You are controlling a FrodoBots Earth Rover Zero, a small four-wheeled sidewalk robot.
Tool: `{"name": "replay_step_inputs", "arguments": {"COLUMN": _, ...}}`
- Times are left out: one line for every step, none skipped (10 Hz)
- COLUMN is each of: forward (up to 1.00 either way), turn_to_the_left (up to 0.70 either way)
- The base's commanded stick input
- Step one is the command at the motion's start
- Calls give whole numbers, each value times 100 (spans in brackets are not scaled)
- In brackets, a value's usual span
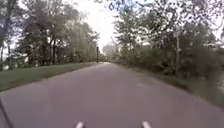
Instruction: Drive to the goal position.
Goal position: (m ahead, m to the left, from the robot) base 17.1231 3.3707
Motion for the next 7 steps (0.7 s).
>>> {"name": "replay_step_inputs", "arguments": {"forward": 100, "turn_to_the_left": 27}}
{"name": "replay_step_inputs", "arguments": {"forward": 100, "turn_to_the_left": 27}}
{"name": "replay_step_inputs", "arguments": {"forward": 100, "turn_to_the_left": 0}}
{"name": "replay_step_inputs", "arguments": {"forward": 100, "turn_to_the_left": 0}}
{"name": "replay_step_inputs", "arguments": {"forward": 100, "turn_to_the_left": 0}}
{"name": "replay_step_inputs", "arguments": {"forward": 100, "turn_to_the_left": 0}}
{"name": "replay_step_inputs", "arguments": {"forward": 100, "turn_to_the_left": 0}}
